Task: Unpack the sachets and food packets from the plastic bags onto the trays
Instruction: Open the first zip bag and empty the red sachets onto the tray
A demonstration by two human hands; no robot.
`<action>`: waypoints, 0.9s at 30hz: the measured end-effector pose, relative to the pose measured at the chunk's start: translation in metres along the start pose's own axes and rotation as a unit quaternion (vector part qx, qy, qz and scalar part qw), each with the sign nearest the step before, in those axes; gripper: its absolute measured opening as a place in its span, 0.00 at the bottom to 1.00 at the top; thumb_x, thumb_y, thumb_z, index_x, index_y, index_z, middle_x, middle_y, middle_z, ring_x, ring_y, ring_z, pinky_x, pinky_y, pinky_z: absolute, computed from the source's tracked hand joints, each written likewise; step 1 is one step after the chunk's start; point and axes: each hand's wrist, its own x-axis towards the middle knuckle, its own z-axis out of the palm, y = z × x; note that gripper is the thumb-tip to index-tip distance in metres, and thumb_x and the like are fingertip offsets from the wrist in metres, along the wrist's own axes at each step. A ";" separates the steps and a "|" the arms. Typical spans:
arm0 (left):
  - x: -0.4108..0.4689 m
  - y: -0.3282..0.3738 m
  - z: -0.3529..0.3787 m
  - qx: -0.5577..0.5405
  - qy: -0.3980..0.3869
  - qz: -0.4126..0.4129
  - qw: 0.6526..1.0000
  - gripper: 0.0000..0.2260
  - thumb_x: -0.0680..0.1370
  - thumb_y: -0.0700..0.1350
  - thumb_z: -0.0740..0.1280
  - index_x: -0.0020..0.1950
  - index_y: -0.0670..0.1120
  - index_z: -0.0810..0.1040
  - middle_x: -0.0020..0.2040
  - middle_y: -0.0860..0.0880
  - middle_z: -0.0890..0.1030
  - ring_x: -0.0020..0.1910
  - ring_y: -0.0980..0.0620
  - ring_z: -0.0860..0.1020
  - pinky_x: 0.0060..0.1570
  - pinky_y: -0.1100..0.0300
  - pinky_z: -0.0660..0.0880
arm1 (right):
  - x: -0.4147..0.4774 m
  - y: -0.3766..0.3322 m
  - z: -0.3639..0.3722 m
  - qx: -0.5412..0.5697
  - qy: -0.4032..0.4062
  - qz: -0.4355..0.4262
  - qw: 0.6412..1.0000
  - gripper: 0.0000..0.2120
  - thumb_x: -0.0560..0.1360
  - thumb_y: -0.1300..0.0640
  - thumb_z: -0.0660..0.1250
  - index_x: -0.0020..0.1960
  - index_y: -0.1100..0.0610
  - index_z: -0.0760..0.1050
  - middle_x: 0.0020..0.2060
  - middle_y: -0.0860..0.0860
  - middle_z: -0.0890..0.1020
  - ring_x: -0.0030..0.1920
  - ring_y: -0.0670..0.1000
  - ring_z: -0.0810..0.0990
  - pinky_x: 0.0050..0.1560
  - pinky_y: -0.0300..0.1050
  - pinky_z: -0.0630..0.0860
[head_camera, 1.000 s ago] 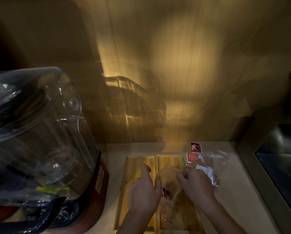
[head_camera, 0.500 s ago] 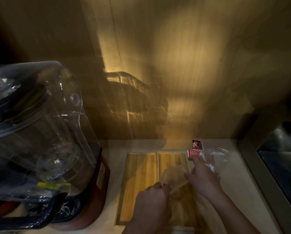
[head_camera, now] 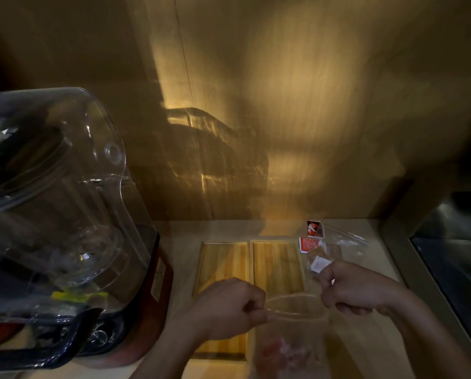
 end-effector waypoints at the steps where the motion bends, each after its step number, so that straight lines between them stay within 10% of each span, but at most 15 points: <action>1: 0.009 -0.004 0.001 -0.030 -0.007 -0.001 1.000 0.14 0.75 0.55 0.65 0.34 0.48 0.72 0.31 0.54 0.71 0.33 0.55 0.69 0.37 0.57 0.68 | 0.006 0.001 0.000 0.001 -0.001 0.006 1.000 0.13 0.66 0.67 0.65 0.26 0.57 0.67 0.18 0.54 0.69 0.14 0.47 0.60 0.19 0.33 0.55; 18: 0.092 -0.071 0.058 -0.266 0.177 -0.221 0.922 0.19 0.77 0.49 0.65 0.65 0.47 0.66 0.49 0.47 0.77 0.49 0.47 0.79 0.46 0.55 0.74 | 0.109 0.045 0.031 0.223 0.278 0.045 0.933 0.10 0.73 0.61 0.61 0.34 0.63 0.73 0.23 0.56 0.73 0.20 0.48 0.69 0.20 0.36 0.61; 27: 0.042 -0.069 0.119 -0.321 0.051 -0.356 0.876 0.19 0.74 0.57 0.65 0.55 0.43 0.72 0.52 0.41 0.82 0.45 0.44 0.81 0.39 0.56 0.76 | 0.079 0.108 0.110 0.218 0.187 0.081 0.954 0.07 0.73 0.57 0.66 0.37 0.57 0.75 0.33 0.52 0.80 0.33 0.49 0.76 0.36 0.45 0.71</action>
